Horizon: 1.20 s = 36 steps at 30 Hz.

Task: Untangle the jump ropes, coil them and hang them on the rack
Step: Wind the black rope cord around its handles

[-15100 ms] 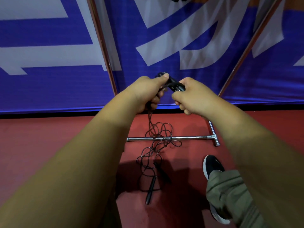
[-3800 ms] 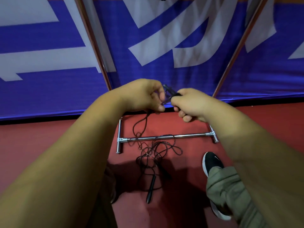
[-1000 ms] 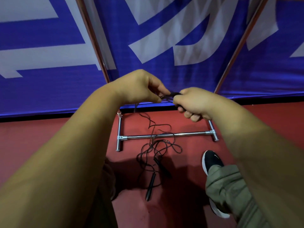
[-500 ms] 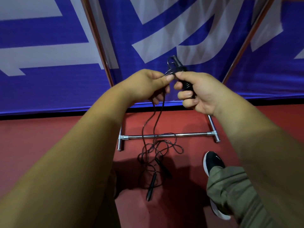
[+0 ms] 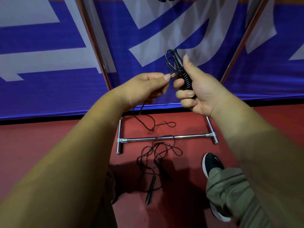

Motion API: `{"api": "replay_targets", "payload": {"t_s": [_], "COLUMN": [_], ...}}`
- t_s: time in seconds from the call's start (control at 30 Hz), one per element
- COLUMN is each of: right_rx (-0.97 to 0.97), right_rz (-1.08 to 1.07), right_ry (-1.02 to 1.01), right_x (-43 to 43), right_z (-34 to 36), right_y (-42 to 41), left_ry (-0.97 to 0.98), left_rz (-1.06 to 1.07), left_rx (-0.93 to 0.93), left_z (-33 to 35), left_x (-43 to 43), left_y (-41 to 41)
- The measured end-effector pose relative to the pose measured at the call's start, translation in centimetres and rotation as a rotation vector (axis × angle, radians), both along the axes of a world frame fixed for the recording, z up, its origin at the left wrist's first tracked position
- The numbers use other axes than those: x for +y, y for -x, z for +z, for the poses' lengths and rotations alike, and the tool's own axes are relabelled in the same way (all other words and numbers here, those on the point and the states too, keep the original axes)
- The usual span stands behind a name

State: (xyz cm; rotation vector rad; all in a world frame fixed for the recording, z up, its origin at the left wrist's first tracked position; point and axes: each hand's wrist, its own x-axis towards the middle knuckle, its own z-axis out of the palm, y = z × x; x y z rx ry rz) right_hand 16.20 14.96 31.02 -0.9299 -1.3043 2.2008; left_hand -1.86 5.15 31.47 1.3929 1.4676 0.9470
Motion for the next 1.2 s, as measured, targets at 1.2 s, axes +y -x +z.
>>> {"api": "replay_targets", "payload": {"t_s": [1.2], "right_rx": [-0.326], "right_rz": [0.755], "right_ry": [0.011], "right_x": [-2.9], "right_z": [1.1], "right_y": [-0.5], "left_ry": [-0.032], "left_rz": [-0.014], "left_rx": [0.0], "left_z": [-0.8], "left_x": [-0.2], "left_y": [2.7]}}
